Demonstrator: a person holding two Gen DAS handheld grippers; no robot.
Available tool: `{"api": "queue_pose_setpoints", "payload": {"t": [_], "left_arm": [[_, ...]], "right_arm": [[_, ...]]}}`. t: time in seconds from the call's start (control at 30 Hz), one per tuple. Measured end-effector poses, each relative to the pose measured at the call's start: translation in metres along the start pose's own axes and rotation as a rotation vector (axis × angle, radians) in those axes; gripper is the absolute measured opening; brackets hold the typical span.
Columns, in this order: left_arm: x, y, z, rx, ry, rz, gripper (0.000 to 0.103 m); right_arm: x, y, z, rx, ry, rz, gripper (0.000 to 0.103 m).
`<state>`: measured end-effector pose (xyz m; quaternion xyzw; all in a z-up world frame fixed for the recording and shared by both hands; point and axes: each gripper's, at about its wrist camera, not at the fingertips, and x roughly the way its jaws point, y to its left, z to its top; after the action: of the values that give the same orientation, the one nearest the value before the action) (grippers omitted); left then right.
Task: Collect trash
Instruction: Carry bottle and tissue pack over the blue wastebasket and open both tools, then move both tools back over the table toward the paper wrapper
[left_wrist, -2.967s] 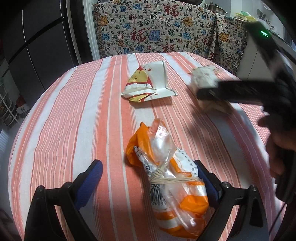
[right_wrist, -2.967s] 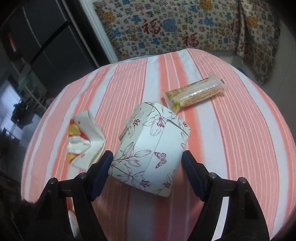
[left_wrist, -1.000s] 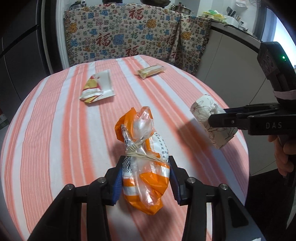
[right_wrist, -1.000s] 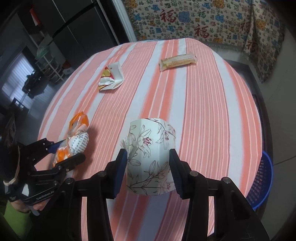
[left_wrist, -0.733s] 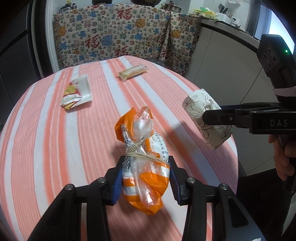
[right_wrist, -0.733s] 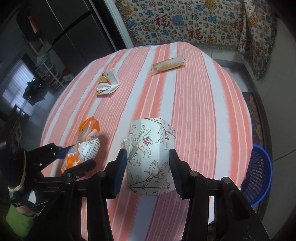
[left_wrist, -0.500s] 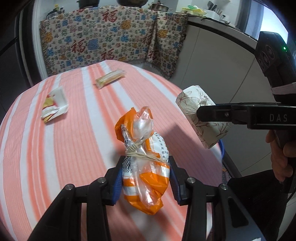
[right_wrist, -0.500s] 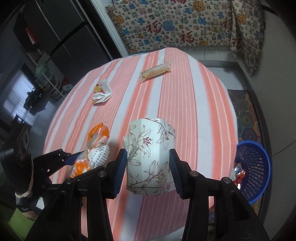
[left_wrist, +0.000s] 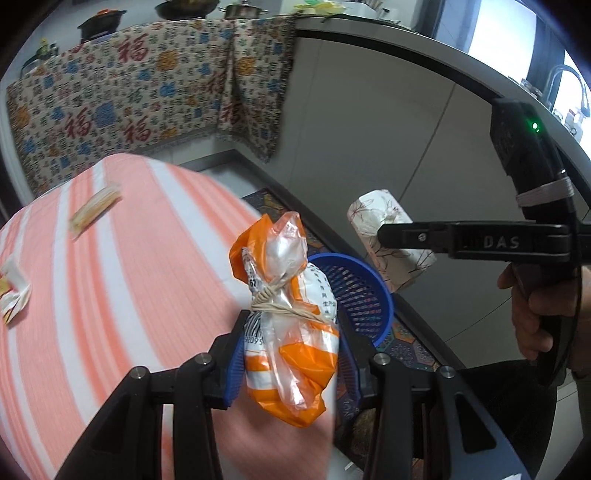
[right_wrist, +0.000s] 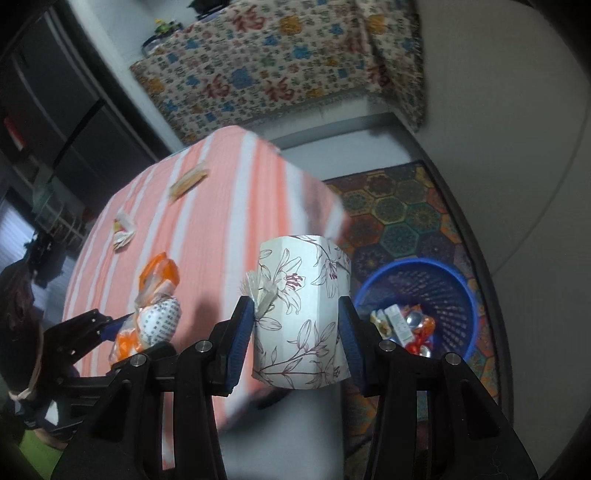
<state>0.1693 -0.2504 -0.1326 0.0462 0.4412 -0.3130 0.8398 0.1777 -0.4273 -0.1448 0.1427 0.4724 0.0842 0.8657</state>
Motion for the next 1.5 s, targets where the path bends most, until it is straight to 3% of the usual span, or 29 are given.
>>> {"api": "queue_pose_setpoints", "payload": {"t": [0.47,0.77,0.97,1.07,1.13,1.3,1.5], "left_arm": [[0.113,-0.079,0.041,0.015,0.087,-0.087,0.044],[0.177,-0.091,0.04,0.02,0.163,-0.066,0.044],[0.199,-0.089,0.034,0.013,0.19,-0.069,0.045],[0.215,-0.086,0.034,0.004,0.207,-0.087,0.049],[0.223,-0.084,0.036,-0.004,0.212,-0.079,0.051],[0.21,-0.081,0.043,-0.035,0.163,-0.081,0.051],[0.133,-0.071,0.035,-0.012,0.034,-0.051,0.051]], "right_arm": [[0.009,-0.116,-0.003,0.212,-0.027,-0.039,0.047],[0.026,-0.161,-0.008,0.339,-0.041,-0.021,0.047],[0.038,-0.179,-0.008,0.381,-0.025,-0.005,0.048],[0.043,-0.185,-0.007,0.4,-0.022,0.001,0.053],[0.044,-0.191,-0.007,0.429,-0.032,0.013,0.067],[0.035,-0.19,-0.007,0.426,-0.073,-0.032,0.071],[0.023,-0.17,-0.001,0.343,-0.107,-0.14,0.095]]}}
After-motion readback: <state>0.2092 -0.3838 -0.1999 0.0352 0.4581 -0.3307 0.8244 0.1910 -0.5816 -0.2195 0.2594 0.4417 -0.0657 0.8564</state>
